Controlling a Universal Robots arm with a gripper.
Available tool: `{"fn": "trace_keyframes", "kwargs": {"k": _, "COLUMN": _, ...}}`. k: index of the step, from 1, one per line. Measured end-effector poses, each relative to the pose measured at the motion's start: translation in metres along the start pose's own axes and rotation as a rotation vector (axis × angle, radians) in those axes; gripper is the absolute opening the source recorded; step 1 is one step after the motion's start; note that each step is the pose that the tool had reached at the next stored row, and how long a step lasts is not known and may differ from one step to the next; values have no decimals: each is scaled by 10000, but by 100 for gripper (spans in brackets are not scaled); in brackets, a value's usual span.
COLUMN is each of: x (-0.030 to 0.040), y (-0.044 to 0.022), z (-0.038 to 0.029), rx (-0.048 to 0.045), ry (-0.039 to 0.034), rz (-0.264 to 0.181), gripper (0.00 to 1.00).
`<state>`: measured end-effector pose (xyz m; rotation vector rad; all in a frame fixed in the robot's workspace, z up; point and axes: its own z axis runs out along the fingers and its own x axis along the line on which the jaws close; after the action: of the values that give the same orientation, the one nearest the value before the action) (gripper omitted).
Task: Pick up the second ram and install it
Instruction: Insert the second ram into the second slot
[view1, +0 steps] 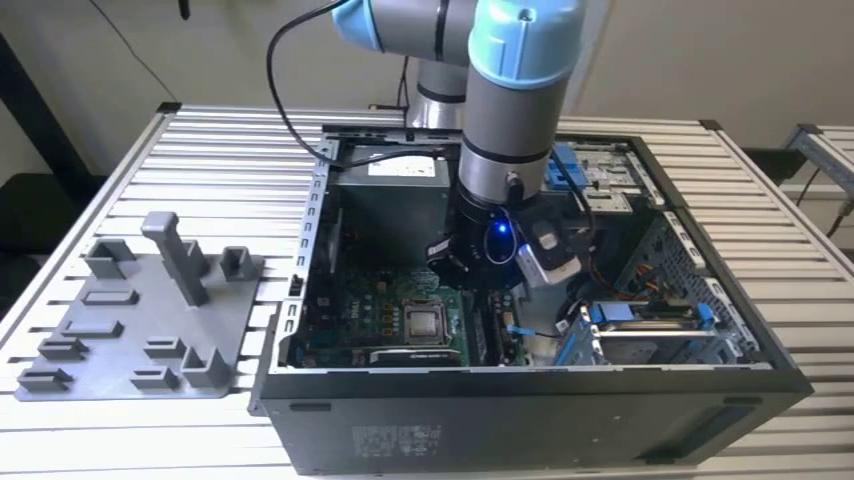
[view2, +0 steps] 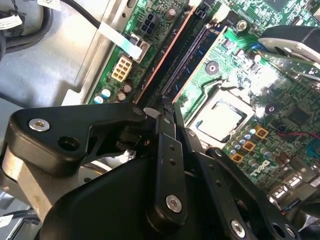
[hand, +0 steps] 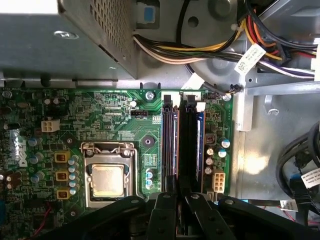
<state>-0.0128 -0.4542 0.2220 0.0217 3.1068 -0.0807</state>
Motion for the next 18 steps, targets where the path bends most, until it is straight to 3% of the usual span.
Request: {"fn": "trace_keyframes", "kwargs": {"k": 18, "x": 1, "y": 3, "z": 19, "rx": -4, "ry": 4, "rz": 0, "gripper": 15}}
